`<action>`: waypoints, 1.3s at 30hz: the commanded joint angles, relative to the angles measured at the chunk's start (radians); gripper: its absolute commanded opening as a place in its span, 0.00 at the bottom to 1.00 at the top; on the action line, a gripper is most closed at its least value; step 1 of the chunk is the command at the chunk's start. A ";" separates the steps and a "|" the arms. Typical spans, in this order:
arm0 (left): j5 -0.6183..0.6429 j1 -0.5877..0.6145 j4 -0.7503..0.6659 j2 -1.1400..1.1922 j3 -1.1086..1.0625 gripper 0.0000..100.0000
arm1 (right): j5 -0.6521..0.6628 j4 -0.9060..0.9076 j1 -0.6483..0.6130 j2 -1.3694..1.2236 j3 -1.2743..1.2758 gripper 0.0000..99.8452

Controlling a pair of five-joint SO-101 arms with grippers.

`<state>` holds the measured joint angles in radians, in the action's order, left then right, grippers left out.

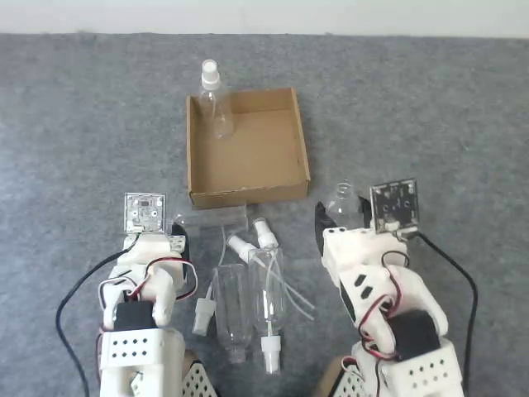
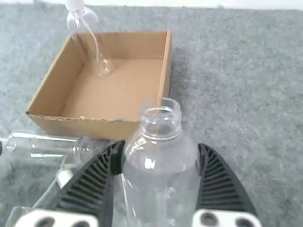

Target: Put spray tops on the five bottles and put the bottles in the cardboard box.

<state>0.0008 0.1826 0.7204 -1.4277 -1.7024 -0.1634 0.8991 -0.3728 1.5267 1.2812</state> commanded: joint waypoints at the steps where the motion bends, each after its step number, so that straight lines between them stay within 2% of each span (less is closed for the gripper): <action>1: -0.008 0.003 0.005 -0.025 0.010 0.08 | -0.017 -0.031 0.012 0.122 0.032 0.11; 9: -0.008 0.003 0.005 -0.025 0.010 0.08 | -0.018 -0.033 0.012 0.286 0.123 0.11; 17: -0.008 -0.052 0.005 -0.025 0.010 0.08 | -0.023 -0.062 0.016 0.289 0.161 0.11; 29: -0.009 -0.049 0.012 -0.025 0.035 0.08 | -0.023 -0.062 0.018 0.289 0.164 0.11; 34: -0.009 0.020 0.081 -0.025 0.110 0.08 | -0.020 -0.076 0.018 0.289 0.175 0.11; 39: -0.021 0.157 0.129 -0.025 0.208 0.08 | -0.018 -0.084 0.018 0.289 0.189 0.11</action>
<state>0.0008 0.2593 0.8216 -1.4277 -1.6195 -0.1757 0.8439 -0.3652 1.7998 1.4822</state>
